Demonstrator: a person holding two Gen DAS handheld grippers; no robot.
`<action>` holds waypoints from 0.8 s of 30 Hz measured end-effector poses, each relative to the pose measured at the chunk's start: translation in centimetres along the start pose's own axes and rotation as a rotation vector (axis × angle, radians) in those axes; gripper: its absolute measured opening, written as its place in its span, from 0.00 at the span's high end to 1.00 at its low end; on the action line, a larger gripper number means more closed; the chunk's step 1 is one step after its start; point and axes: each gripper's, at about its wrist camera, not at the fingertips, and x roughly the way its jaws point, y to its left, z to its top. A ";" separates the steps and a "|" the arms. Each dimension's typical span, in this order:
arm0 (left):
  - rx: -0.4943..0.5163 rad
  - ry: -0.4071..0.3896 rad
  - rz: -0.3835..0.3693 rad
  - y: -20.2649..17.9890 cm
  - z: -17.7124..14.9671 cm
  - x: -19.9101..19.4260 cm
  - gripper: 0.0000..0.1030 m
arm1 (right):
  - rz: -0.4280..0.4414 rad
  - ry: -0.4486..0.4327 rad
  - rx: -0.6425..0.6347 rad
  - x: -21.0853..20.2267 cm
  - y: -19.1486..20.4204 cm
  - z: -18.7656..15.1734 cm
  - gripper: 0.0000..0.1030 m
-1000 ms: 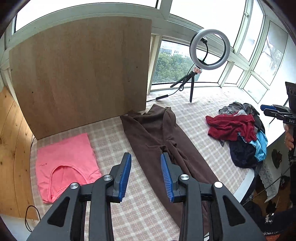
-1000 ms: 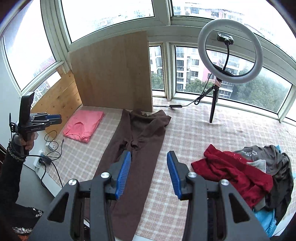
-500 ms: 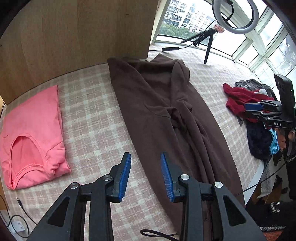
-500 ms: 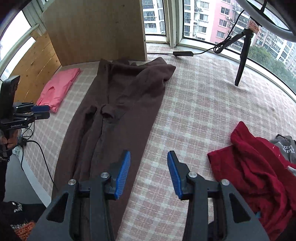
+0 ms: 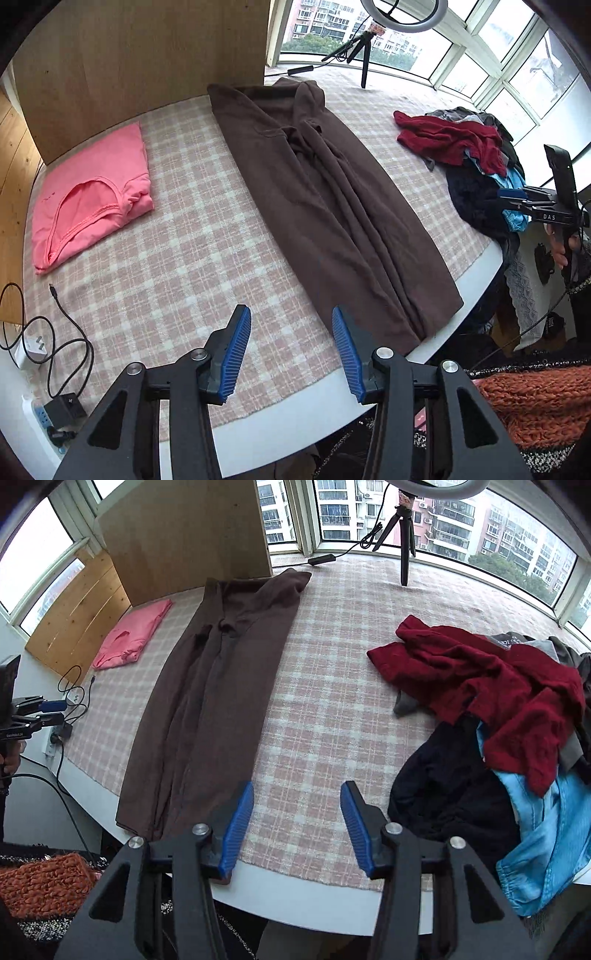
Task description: Fold clothes
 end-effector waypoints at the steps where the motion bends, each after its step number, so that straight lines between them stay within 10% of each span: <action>1: -0.011 0.026 -0.017 -0.8 -1.0 1.4 0.58 | -0.016 0.008 -0.006 1.3 1.0 -1.3 0.53; 12: -0.181 0.128 -0.079 -5.1 -5.7 9.5 0.58 | 0.041 0.101 0.092 8.8 4.3 -6.9 0.53; 24: -0.111 0.159 0.019 -8.2 -5.8 12.1 0.60 | 0.055 0.128 -0.039 10.0 7.1 -7.8 0.53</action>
